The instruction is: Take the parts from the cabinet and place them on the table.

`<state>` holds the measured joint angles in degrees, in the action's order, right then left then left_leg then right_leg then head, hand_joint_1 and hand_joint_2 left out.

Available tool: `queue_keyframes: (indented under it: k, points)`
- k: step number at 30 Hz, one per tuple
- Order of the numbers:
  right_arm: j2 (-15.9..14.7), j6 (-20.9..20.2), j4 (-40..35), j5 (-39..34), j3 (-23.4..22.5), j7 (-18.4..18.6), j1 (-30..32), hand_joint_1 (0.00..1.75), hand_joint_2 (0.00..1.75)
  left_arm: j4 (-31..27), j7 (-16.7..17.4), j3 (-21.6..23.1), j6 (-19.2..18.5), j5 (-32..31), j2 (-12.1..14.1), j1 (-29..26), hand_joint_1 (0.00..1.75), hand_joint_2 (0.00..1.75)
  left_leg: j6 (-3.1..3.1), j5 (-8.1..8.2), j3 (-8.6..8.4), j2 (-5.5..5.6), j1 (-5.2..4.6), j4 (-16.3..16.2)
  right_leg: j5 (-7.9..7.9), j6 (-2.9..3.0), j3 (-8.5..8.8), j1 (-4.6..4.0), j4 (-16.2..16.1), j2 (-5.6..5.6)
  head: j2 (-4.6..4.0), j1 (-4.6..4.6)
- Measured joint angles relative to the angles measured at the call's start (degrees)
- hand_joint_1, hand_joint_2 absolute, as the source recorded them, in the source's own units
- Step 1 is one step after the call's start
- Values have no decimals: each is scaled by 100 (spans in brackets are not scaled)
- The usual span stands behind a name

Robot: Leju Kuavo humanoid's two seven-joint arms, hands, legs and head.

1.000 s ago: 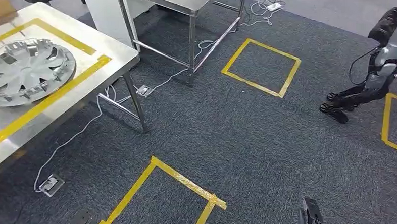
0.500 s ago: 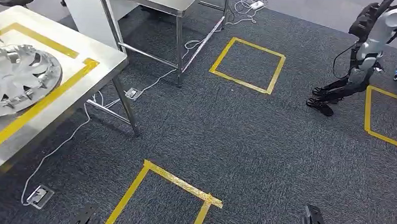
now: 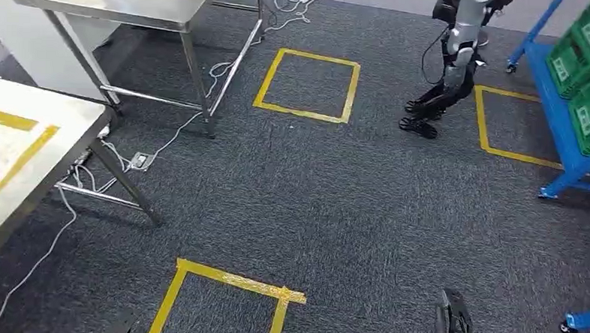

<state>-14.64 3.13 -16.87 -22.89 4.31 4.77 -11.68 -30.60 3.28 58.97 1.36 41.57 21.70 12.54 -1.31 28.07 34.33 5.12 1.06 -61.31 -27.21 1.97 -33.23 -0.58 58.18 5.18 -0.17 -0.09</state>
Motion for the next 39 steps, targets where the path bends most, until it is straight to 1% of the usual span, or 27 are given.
queue_keyframes:
  k: [1,2,5,6,7,8,10,11,12,13,14,15,16,17,20,21,22,23,25,26,27,28,30,32,33,35,39]
  points:
    - [2,-9,0,-15,11,-2,-17,0,0,0,-11,0,0,7,2,-3,0,0,30,57,-55,259,45,130,-18,-30,-33,-22,46,68,0,0]
    - [4,-9,-2,-54,39,0,-27,0,0,2,-5,0,0,9,4,-2,0,0,-7,106,-113,144,26,234,-15,-59,-66,12,56,154,0,5]
    - [-6,44,0,-87,144,44,-18,0,0,2,44,9,24,11,-7,-1,0,0,50,102,-168,-89,2,283,19,-179,-108,54,9,419,0,-6]
    - [-5,44,-2,-129,157,44,-10,0,0,-2,41,9,28,13,-7,9,0,0,77,85,-222,-207,16,334,-39,-194,-117,41,91,240,0,21]
    - [-15,44,-2,-161,179,44,-35,0,0,-4,26,9,31,28,-9,4,0,0,103,101,-258,-304,6,360,-184,-227,-217,15,305,-106,0,96]
    - [-17,44,-13,-177,197,37,-70,0,0,-4,26,11,31,33,-11,-3,0,0,118,113,-278,-424,-10,360,-408,-269,-428,24,721,-317,0,147]
    - [4,33,-46,-186,260,37,-67,0,0,-2,28,17,39,37,-13,-4,0,0,131,154,-303,-646,-24,359,-751,-318,-877,58,1581,-471,0,149]
    - [26,35,-46,-190,282,37,-47,0,0,-2,28,20,39,39,-17,-1,0,0,127,176,-318,-737,-24,358,-761,-330,-982,74,1772,-494,0,157]
    - [35,33,-46,-194,288,35,-20,0,0,-2,22,22,37,42,-24,-2,0,0,117,202,-347,-828,-24,358,-610,-339,-928,92,1665,-505,0,175]
    - [26,33,-46,-220,295,17,-2,0,0,-2,-4,22,13,44,-28,-1,0,0,103,227,-375,-900,-24,358,-382,-338,-770,102,1341,-519,0,186]
    - [6,26,-46,-240,313,0,16,0,0,0,-37,22,-9,46,-31,2,0,0,87,257,-418,-964,-24,358,-98,-326,-510,104,830,-575,0,199]
    - [-18,22,-46,-267,330,-13,33,0,0,0,-75,22,-48,57,-33,4,0,0,67,286,-459,-1027,-24,359,136,-298,-245,94,322,-725,0,210]
    - [-37,17,-46,-308,352,-29,35,0,0,2,-103,22,-68,66,-33,8,0,0,25,314,-469,-1085,-47,365,18,-271,-115,13,123,-943,0,214]
    - [-48,17,-46,-352,398,-44,26,0,0,7,-116,22,-83,77,-33,13,0,0,-9,331,-459,-1128,-64,349,12,-200,-114,-5,23,-933,0,226]
    - [-96,39,-37,-369,444,-44,101,0,0,15,-109,26,-98,77,-33,16,0,0,-79,367,-536,-1297,-58,403,-8,-110,-122,-32,19,-783,0,177]
    - [-120,52,-28,-380,468,-44,118,0,0,17,-112,26,-114,77,-28,9,0,0,-123,442,-555,-1180,-33,375,17,-66,-49,29,-56,-749,0,190]
    - [-131,55,-28,-413,483,-46,102,0,0,20,-118,28,-122,77,-33,8,0,0,-119,540,-512,-658,-15,200,19,-19,-21,26,-75,-743,-2,133]
    - [-142,68,-28,-431,514,-48,66,0,0,22,-122,31,-129,77,-28,8,0,0,-109,726,-305,-482,-20,-187,10,4,-15,25,-75,-685,0,105]
    - [-133,72,-33,-498,575,-42,26,0,0,42,-35,33,-85,105,-39,3,0,0,-122,1085,251,-451,-18,-1129,-18,57,0,-4,-69,-590,0,7]
    - [-114,87,-37,-535,595,-9,25,0,0,42,13,33,-50,116,-48,3,0,0,-119,1104,464,-465,-20,-1390,-31,67,12,-17,-63,-548,0,-6]
    - [-101,103,-46,-566,623,20,26,0,0,42,42,35,-46,123,-57,4,0,0,-114,966,528,-487,-21,-1360,-50,64,33,-21,-58,-513,0,-11]
    - [-94,107,-48,-603,658,20,22,0,0,42,44,37,-42,129,-63,4,0,0,-105,706,480,-501,-19,-1116,-75,55,61,-21,-49,-485,0,-13]
    - [-92,107,-59,-658,713,20,7,0,0,42,39,42,-44,147,-68,15,0,0,-73,41,129,-502,-18,-196,-146,19,138,-15,-13,-442,0,-35]
    - [-92,111,-63,-715,748,20,-24,0,0,42,31,39,-50,151,-70,38,0,0,-23,23,-42,-478,-43,176,-211,-51,129,-39,54,-405,0,-63]
    - [-92,118,-66,-732,783,17,-27,0,0,44,39,39,-55,160,-70,55,0,0,6,62,-38,-485,-51,177,-201,-83,105,-26,42,-405,0,-54]
    - [-96,122,-63,-782,852,17,-29,0,0,46,44,42,-63,168,-79,53,0,0,1,54,-46,-478,-65,218,-226,-30,111,-10,53,-408,0,-4]
    - [-146,127,-55,-828,968,2,-12,0,0,77,15,42,-155,168,-61,34,0,0,43,81,-52,-475,-84,218,-225,-34,141,1,12,-412,0,39]
